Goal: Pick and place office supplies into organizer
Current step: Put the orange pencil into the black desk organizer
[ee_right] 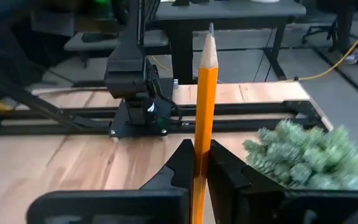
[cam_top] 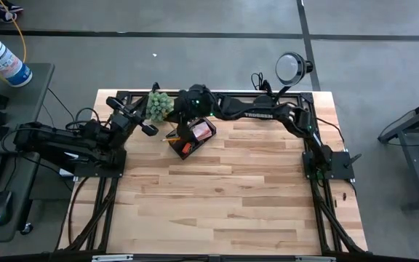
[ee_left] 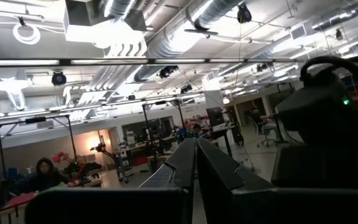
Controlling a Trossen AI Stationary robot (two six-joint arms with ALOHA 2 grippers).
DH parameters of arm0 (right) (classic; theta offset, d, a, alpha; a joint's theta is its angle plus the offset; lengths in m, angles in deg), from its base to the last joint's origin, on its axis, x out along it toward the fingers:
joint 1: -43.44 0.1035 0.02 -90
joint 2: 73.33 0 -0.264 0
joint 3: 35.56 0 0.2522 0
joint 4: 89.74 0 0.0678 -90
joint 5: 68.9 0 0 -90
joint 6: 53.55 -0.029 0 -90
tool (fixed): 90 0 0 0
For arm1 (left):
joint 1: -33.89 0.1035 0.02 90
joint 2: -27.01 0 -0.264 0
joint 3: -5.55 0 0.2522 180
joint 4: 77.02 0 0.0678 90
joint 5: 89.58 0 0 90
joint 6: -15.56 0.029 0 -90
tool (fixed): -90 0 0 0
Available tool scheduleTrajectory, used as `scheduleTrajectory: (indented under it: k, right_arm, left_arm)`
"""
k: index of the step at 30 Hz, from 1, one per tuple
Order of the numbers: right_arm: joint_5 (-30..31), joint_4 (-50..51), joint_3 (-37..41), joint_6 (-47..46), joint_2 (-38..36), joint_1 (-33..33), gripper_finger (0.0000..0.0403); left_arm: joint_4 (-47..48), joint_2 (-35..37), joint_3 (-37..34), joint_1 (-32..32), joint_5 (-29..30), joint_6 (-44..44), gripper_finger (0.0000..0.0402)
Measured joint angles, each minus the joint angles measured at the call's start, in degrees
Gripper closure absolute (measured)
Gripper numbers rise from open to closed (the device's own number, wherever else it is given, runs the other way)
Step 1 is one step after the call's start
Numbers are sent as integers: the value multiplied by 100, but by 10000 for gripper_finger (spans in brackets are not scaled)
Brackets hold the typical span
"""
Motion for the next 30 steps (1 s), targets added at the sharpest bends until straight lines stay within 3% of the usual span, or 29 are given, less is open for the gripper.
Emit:
scheduleTrajectory:
  k: [4,11,25,30]
  right_arm:
    - [138,-604,601,-293,0,0,387]
    - [271,-774,1202,-285,0,22,387]
    - [399,-683,1431,172,151,33,349]
    - [3,-686,1431,188,181,31,347]
  left_arm:
    - [181,-2,0,0,-1,-2,394]
    - [213,-2,0,0,0,-4,394]
    - [323,-3,0,0,0,-11,394]
    - [343,-4,0,0,0,-9,394]
